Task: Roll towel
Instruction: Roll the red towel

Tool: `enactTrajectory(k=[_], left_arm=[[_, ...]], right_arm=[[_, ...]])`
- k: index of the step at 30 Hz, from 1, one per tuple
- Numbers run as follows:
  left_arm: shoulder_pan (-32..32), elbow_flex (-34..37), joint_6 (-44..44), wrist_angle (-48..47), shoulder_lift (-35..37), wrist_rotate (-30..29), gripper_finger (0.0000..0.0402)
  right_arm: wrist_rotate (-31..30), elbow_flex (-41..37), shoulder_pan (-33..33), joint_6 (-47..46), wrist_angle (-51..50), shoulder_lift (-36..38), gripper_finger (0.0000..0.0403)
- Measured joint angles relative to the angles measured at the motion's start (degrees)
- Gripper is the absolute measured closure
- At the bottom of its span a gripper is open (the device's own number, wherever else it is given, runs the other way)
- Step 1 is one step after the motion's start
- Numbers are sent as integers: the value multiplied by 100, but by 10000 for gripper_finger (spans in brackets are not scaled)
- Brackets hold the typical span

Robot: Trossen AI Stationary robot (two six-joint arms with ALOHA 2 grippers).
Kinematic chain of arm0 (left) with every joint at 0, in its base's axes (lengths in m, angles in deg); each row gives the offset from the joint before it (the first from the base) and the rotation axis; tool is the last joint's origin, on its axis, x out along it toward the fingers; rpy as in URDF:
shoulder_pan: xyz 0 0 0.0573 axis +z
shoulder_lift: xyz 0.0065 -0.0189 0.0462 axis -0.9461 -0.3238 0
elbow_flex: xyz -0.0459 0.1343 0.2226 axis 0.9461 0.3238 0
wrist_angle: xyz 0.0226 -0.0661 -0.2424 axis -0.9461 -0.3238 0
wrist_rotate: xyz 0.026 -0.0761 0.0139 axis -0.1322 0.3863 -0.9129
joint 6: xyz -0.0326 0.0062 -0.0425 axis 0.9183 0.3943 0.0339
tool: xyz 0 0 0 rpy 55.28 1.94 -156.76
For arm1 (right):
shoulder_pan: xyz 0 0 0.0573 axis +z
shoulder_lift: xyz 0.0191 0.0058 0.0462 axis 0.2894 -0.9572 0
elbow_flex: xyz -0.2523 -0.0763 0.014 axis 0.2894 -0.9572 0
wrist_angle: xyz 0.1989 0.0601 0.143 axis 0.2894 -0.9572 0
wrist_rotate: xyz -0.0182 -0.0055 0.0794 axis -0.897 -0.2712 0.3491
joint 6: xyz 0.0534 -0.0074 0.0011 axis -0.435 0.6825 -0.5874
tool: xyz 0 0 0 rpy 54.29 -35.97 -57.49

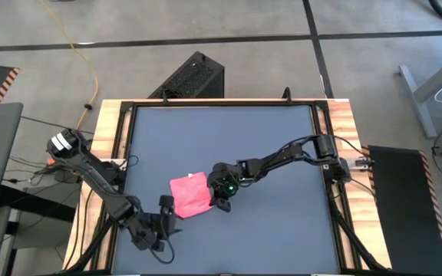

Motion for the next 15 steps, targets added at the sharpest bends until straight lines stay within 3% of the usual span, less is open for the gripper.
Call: enactTrajectory(k=[15], left_arm=[[26,2,351,-522,-689,-420,213]], right_arm=[[86,0,-35,11,39,0,376]])
